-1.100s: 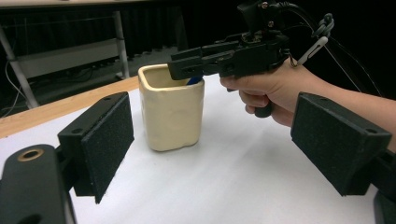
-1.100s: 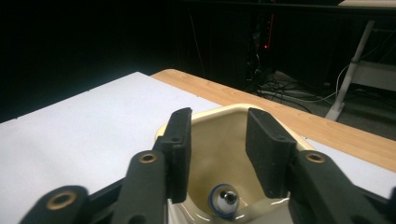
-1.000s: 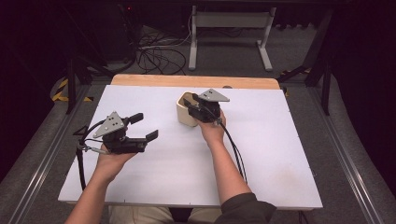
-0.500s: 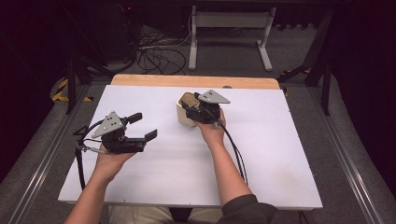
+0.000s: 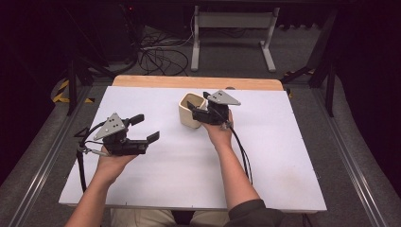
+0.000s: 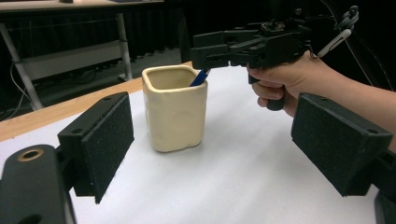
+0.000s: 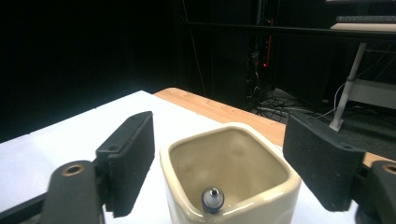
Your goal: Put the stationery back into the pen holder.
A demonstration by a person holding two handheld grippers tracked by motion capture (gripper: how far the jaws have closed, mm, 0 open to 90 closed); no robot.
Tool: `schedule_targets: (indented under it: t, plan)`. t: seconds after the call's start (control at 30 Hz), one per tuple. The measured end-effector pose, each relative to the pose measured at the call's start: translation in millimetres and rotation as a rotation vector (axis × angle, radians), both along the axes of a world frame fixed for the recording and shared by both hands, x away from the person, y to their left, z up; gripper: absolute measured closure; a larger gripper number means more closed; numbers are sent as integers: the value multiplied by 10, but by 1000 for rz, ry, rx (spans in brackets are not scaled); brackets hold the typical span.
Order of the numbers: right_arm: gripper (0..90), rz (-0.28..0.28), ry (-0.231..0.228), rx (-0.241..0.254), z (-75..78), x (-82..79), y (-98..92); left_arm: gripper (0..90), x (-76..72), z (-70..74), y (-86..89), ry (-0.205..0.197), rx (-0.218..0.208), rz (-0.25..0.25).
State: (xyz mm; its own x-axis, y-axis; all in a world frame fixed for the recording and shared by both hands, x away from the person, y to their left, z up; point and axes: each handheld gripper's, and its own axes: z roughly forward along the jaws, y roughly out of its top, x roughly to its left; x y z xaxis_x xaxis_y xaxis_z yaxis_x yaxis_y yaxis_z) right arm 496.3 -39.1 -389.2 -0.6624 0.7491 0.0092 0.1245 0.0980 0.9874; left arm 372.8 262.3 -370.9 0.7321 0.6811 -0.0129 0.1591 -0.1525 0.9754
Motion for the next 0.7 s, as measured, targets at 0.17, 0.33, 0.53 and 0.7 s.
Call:
schedule_targets:
  t: [0.17, 0.33, 0.53, 0.7]
  plan:
    - [202, 9, 4, 15, 7, -42, -57, 140, -1, 3, 6, -3, 1, 3]
    - [165, 25, 2, 31, 27, -106, -113, 140, -6, 3, -2, -5, 4, 3]
    - [136, 37, 2, 41, 54, -161, -166, 139, -14, 11, -3, -7, 3, 3]
    - [112, 39, 3, 57, 64, -207, -220, 139, -12, 11, 1, -9, 6, 7]
